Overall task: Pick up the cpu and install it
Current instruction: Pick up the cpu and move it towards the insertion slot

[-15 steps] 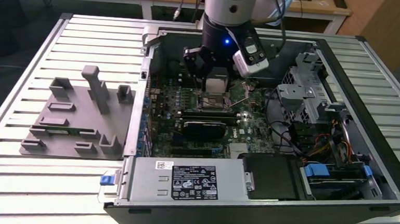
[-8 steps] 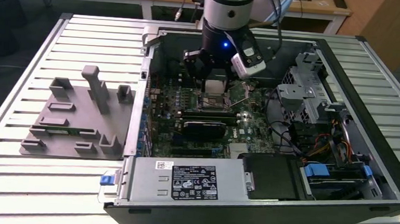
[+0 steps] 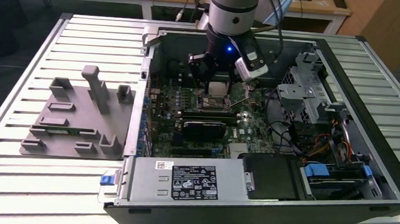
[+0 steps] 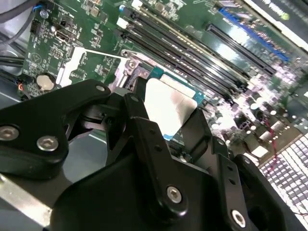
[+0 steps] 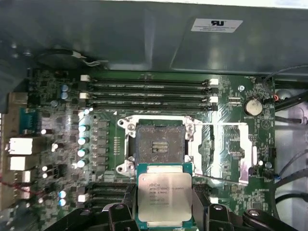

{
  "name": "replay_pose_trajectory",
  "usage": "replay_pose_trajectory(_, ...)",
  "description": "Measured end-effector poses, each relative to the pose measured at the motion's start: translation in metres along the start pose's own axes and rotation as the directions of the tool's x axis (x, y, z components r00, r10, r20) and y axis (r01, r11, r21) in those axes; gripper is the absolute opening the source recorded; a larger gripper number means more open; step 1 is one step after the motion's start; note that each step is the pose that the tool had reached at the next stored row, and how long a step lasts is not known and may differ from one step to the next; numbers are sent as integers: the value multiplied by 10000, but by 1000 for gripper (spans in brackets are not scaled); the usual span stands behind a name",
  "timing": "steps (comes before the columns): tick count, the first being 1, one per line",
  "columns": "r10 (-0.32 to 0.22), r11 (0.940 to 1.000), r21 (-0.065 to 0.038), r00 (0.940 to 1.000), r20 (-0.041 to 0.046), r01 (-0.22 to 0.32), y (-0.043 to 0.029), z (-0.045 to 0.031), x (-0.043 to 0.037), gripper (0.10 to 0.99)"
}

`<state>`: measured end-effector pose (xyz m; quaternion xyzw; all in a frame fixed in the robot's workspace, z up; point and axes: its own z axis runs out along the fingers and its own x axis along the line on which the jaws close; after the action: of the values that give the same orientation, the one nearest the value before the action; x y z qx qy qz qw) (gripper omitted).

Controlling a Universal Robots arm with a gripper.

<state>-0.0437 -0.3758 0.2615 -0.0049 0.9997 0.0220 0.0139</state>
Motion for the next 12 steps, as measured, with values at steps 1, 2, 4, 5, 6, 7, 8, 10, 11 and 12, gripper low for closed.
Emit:
replay_pose_trajectory(1,0,10000,4,10000,0,0,9,14,-4,541)
replay_pose_trajectory(2,2,10000,11,10000,-1,-2,17,27,-5,541)
replay_pose_trajectory(4,7,10000,30,10000,-2,-7,38,51,-6,541)
replay_pose_trajectory(5,10,10000,38,10000,-2,-10,49,61,-7,541)
replay_pose_trajectory(6,13,10000,50,10000,-2,-13,60,72,-8,541)
replay_pose_trajectory(7,17,10000,66,10000,-1,-17,70,83,-8,541)
replay_pose_trajectory(8,25,10000,89,10000,-1,-25,77,93,-8,541)
replay_pose_trajectory(10,47,9999,141,10000,0,-47,87,112,-7,541)
replay_pose_trajectory(11,60,9998,165,10000,0,-59,89,120,-8,541)
replay_pose_trajectory(12,74,9998,185,10000,1,-74,91,129,-8,541)
